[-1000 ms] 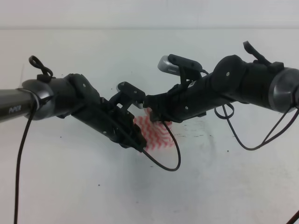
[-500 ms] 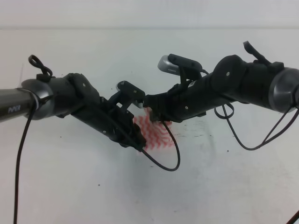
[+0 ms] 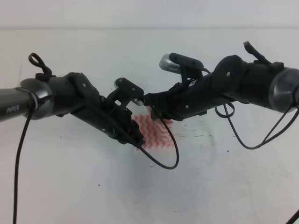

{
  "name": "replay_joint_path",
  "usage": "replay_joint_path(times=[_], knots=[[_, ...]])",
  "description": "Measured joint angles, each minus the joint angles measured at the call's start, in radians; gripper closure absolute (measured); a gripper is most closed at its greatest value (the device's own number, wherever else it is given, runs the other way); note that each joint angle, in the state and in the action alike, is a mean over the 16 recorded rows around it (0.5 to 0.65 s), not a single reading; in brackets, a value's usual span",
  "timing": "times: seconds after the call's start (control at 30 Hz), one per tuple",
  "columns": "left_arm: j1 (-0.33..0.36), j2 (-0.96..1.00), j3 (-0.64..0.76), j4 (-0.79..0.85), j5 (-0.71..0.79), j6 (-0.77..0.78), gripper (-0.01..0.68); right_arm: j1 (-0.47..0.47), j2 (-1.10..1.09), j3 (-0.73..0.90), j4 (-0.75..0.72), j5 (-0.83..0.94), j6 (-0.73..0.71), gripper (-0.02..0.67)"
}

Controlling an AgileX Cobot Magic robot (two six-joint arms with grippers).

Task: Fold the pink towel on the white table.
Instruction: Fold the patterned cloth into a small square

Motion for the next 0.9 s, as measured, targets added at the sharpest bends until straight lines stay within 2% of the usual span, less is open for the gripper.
replay_joint_path(times=[0.57,0.9], knots=[[0.0,0.0,0.0,0.186,-0.028,-0.062,0.677,0.001,0.0,0.001,0.002,-0.011,0.0,0.653],[0.004,-0.006,0.0,0.32,-0.006,-0.01,0.677,0.001,-0.001,0.001,0.005,-0.012,-0.003,0.66]])
